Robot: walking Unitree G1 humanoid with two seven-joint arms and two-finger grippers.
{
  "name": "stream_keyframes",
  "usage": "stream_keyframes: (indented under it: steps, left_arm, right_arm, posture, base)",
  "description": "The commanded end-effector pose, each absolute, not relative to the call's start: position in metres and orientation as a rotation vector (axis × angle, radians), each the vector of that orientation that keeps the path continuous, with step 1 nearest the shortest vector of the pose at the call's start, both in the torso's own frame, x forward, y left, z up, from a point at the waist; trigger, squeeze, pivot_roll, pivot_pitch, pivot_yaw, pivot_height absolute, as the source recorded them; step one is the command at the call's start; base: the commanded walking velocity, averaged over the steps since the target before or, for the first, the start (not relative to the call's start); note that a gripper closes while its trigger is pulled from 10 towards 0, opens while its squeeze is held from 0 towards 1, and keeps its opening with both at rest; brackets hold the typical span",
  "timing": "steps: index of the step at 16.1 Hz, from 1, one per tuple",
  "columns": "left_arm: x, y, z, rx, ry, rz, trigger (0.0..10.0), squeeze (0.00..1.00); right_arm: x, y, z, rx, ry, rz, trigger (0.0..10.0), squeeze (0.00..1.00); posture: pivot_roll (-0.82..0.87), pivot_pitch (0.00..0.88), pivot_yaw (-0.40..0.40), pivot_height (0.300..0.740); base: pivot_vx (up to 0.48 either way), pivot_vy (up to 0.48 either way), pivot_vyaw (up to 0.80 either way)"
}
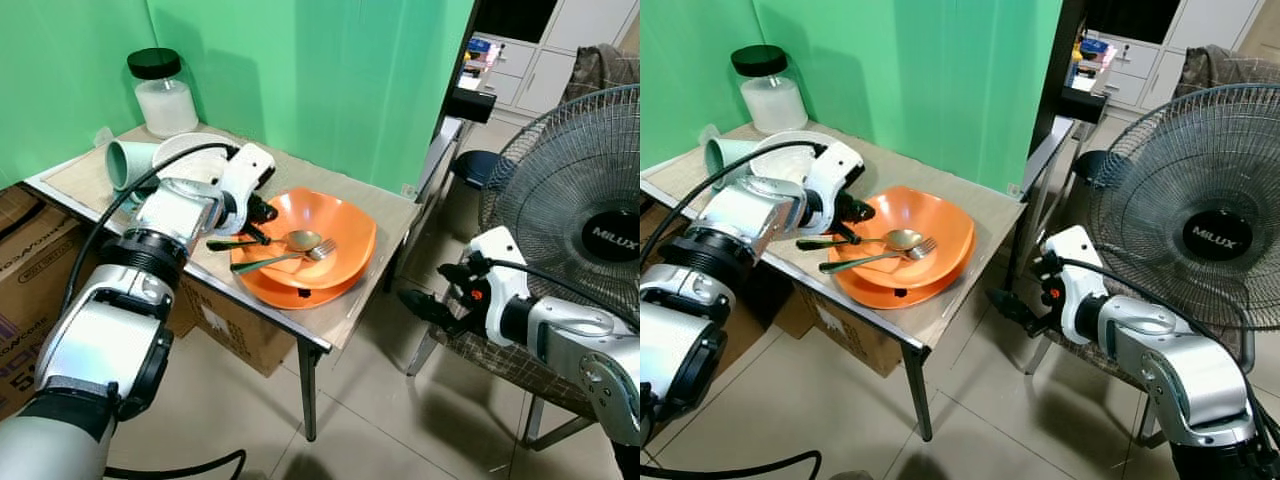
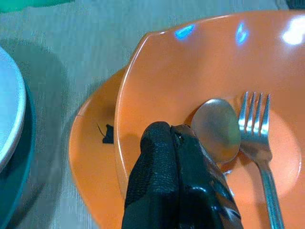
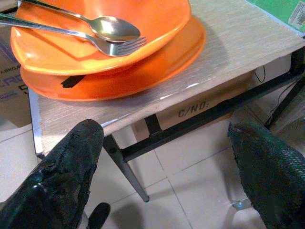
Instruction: Setting the table
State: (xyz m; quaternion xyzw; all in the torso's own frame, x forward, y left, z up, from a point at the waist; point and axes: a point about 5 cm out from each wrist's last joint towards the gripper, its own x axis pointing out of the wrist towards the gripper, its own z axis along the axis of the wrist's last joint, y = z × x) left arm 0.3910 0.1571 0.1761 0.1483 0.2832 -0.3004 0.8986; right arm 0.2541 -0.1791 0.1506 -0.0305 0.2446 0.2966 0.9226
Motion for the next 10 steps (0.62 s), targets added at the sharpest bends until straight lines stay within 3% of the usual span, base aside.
stream_keyframes:
  steps: [1,2,3,4,10]
  left_arm:
    - [0.394,0.155,0.186,0.302,0.550,-0.628,0.0,0.00]
    - [0.394,0.152,0.188,0.301,0.541,-0.662,0.0,0.00]
    - [0.392,0.148,0.188,0.316,0.539,-0.719,10.0,0.00]
    - [0.389,0.144,0.188,0.320,0.545,-0.766,10.0,1.00]
    - [0.382,0.153,0.184,0.477,0.631,-0.859,10.0,1.00]
  right_arm:
    - [0.258,-0.181,0.155,-0.066,0.494,0.586,10.0,0.00]
    - [0.258,-0.181,0.155,-0.067,0.493,0.587,10.0,0.00]
    - [0.257,-0.181,0.155,-0.066,0.493,0.586,10.0,0.00]
    - [0.256,-0.181,0.155,-0.064,0.496,0.584,10.0,0.00]
    - [0.227,-0.175,0.156,-0.132,0.540,0.811,10.0,0.03]
  posture:
    - [0.06,0.000,-0.001,0.740]
    - [0.06,0.000,-0.001,0.740]
    - [0.06,0.000,0.000,0.740]
    - [0.06,0.000,0.000,0.740]
    - [0.06,0.000,0.000,0.740]
  base:
    - [0.000,0.000,0.00]
    - [0.000,0.000,0.00]
    - [0.000,0.000,0.00]
    - [0.000,0.000,0.00]
    - [0.000,0.000,0.00]
